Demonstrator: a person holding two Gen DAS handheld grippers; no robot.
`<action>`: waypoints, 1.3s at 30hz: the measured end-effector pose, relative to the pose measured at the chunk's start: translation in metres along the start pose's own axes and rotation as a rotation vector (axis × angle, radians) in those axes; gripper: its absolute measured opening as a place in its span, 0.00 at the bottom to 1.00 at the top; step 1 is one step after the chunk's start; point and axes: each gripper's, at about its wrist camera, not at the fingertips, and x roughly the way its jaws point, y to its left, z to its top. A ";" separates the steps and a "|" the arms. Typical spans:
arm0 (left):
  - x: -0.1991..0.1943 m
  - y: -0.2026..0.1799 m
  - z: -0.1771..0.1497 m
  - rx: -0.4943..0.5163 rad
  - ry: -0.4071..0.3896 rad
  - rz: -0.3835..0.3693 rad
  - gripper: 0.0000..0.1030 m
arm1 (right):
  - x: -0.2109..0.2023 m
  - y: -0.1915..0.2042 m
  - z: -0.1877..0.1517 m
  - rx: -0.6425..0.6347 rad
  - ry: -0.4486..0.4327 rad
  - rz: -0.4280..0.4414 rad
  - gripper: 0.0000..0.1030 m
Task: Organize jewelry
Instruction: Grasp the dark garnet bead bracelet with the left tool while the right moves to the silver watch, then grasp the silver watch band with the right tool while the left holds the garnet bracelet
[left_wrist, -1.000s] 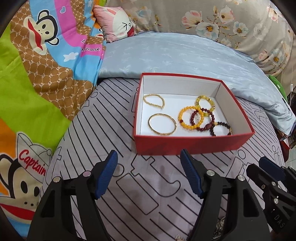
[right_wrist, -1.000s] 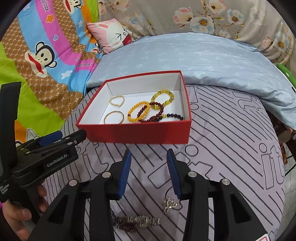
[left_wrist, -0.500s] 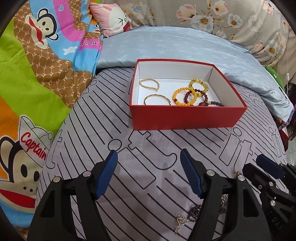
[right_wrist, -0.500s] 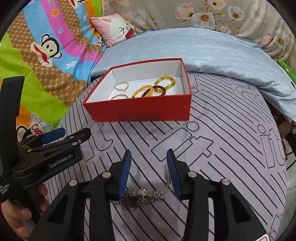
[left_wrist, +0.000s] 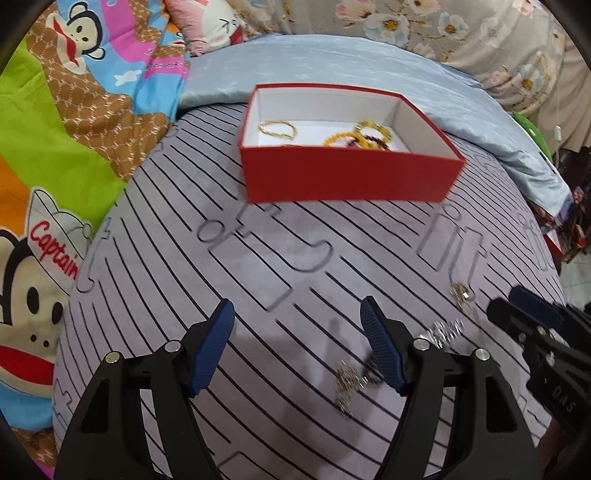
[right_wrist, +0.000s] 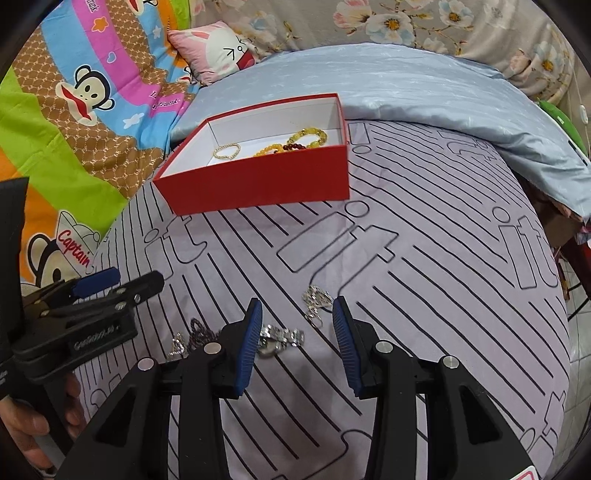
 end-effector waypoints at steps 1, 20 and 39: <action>-0.002 -0.003 -0.006 0.016 0.003 -0.016 0.67 | -0.001 -0.002 -0.002 0.002 0.002 -0.003 0.38; 0.013 -0.050 -0.038 0.118 0.053 -0.142 0.61 | 0.000 -0.014 -0.019 0.033 0.036 -0.011 0.38; 0.002 -0.047 -0.033 0.111 0.047 -0.256 0.08 | 0.007 -0.016 -0.019 0.049 0.045 -0.007 0.38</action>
